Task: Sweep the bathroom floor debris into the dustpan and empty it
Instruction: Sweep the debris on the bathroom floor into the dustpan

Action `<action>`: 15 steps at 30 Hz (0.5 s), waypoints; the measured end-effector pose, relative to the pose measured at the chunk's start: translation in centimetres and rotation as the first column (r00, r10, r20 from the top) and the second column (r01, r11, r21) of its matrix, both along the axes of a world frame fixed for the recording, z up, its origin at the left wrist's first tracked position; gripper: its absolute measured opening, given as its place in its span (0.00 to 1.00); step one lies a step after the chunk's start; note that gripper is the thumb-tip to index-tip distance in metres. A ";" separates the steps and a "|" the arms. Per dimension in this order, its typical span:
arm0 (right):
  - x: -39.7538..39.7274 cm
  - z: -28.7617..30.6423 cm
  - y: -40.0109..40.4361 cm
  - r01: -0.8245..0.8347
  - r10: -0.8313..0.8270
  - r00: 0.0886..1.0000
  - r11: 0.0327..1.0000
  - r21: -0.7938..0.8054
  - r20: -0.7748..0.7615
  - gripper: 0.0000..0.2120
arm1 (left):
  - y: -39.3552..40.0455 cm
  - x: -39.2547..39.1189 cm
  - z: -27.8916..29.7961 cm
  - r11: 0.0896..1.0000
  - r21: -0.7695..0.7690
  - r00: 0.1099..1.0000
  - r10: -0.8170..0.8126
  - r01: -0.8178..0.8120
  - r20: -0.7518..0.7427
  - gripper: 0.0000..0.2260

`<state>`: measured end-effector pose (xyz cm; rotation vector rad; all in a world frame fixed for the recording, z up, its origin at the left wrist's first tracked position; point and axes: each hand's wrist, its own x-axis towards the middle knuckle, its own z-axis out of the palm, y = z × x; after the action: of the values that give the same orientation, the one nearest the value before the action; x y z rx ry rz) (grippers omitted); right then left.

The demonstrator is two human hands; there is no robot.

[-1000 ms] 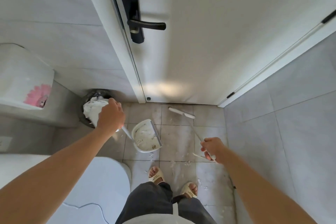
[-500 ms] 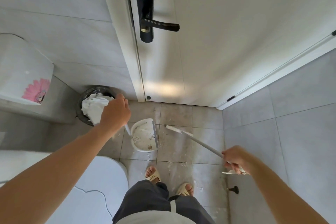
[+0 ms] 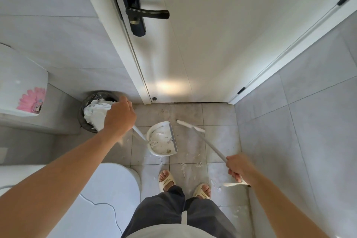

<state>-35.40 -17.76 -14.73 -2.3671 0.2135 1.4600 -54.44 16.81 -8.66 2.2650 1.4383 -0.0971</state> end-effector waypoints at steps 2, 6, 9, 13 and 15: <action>-0.9 -0.7 0.7 -0.127 0.127 0.990 0.992 -0.017 0.067 0.09 | -0.7 -0.1 -0.1 1.000 0.000 1.000 0.000 0.000 -0.002 0.06; -2.2 -1.6 2.3 -0.267 0.273 0.957 0.961 -0.066 0.094 0.10 | -1.3 -0.4 -0.3 0.999 0.032 0.999 -0.033 0.034 -0.017 0.07; -1.8 -1.3 2.4 -0.299 0.306 0.952 0.942 -0.153 0.019 0.07 | -1.0 -0.7 -0.6 0.990 0.068 0.989 -0.115 0.122 -0.098 0.08; 1.9 -0.2 0.8 -0.180 0.175 0.984 0.963 -0.199 -0.043 0.09 | -1.1 -0.9 -1.1 0.992 0.064 0.993 -0.105 0.109 -0.058 0.09; 2.6 1.0 -1.1 -0.085 0.075 0.995 0.977 -0.193 -0.061 0.11 | -1.3 -0.8 -1.6 0.993 0.070 0.995 -0.095 0.097 -0.032 0.11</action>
<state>-32.79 -18.82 -13.77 -2.5200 0.2906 1.6074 -55.23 15.48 -10.22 2.4005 1.3675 -0.1105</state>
